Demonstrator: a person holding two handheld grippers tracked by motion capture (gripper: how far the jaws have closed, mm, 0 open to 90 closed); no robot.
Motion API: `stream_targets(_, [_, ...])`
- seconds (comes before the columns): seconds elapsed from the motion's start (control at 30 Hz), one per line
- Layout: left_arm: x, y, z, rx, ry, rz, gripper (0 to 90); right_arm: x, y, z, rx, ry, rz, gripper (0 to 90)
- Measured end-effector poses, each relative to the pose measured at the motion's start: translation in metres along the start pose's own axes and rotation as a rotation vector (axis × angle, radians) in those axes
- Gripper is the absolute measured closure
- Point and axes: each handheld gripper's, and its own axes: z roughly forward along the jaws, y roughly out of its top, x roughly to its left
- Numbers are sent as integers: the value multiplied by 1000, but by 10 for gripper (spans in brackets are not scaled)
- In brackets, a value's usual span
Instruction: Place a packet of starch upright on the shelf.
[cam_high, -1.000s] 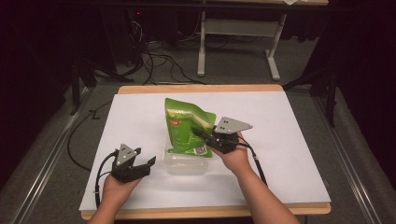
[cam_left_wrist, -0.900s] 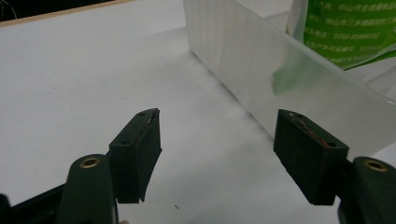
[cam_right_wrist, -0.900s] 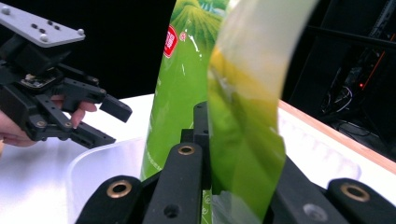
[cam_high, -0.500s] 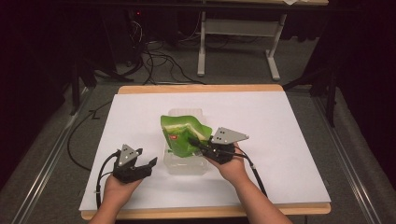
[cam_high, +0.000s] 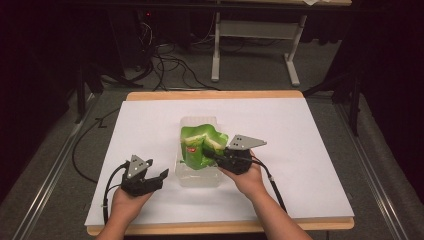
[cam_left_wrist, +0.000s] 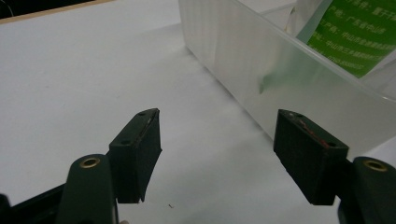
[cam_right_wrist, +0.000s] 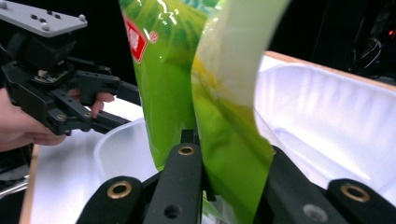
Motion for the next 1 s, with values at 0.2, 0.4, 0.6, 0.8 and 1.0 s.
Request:
stream_targets(0.2, [1,0,1,3,0,3,325,12,12,-1,5,40,50,870])
stream_targets(0.4, [0,0,0,0,-4,-1,325,14,7,7,24,42,67,870])
stream_targets(0.6, [-1,4,15,18,-13,-51,345,11,6,8,14,67,103,870])
stream_targets(0.8, [-6,11,21,20,0,-50,385,11,10,10,-16,123,141,871])
stream_targets(1.0, [-8,14,24,23,10,-61,457,5,7,13,-18,134,188,871])
